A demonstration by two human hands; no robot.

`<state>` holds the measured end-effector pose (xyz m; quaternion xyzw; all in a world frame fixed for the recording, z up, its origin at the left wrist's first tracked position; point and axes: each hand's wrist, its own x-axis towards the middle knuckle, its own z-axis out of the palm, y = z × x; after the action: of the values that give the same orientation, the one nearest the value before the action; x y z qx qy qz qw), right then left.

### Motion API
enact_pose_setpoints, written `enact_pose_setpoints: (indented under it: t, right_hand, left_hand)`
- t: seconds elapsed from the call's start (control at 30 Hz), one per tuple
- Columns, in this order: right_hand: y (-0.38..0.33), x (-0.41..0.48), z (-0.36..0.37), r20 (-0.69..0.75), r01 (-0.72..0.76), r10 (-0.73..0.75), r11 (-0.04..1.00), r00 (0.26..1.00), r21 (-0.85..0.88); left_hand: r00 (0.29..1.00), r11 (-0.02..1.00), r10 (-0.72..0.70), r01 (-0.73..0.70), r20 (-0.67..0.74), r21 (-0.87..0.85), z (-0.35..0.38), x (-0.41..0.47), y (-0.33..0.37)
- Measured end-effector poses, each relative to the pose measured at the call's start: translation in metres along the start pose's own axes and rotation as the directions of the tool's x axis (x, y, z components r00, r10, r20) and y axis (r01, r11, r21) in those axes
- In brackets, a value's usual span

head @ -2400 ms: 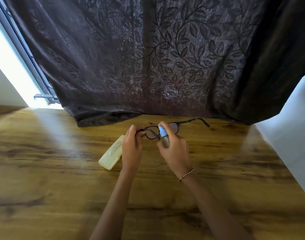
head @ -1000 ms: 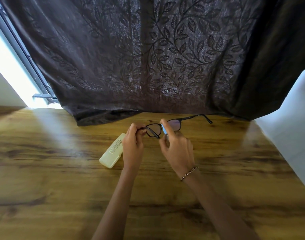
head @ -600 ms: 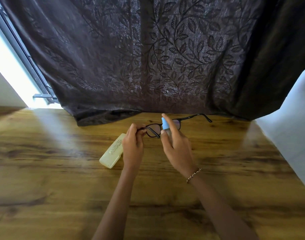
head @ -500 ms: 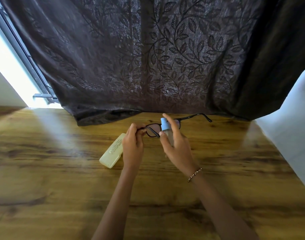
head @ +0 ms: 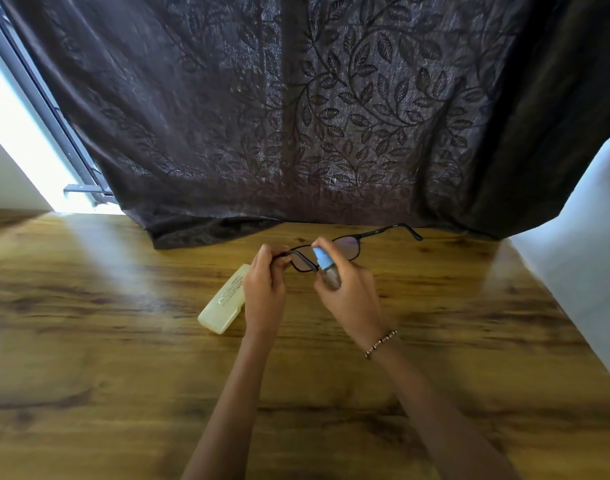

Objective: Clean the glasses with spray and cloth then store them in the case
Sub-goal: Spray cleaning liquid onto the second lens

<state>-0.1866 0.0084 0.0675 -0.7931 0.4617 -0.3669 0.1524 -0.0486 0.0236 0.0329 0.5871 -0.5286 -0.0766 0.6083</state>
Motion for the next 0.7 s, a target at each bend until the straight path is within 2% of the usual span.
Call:
enact_pose_setpoints:
  t: [0.13, 0.4, 0.57, 0.7]
  right_hand:
    - [-0.004, -0.003, 0.002, -0.074, -0.073, 0.073, 0.997, 0.995, -0.006]
    - [0.002, -0.004, -0.003, -0.165, -0.043, 0.051, 0.998, 0.985, 0.051]
    - [0.024, -0.006, -0.024, -0.114, -0.067, 0.055, 0.992, 0.992, -0.105]
    - [0.036, -0.004, -0.031, -0.087, -0.139, 0.127, 0.978, 0.988, -0.158]
  left_hand:
    - [1.0, 1.0, 0.002, -0.002, 0.002, -0.002, 0.0, 0.0, 0.001]
    - [1.0, 1.0, 0.007, -0.007, 0.001, 0.006, -0.002, -0.001, -0.002]
    - [1.0, 1.0, -0.025, 0.025, -0.008, 0.012, -0.003, -0.001, -0.003]
    - [1.0, 1.0, -0.006, 0.006, 0.008, 0.003, -0.001, -0.001, -0.002]
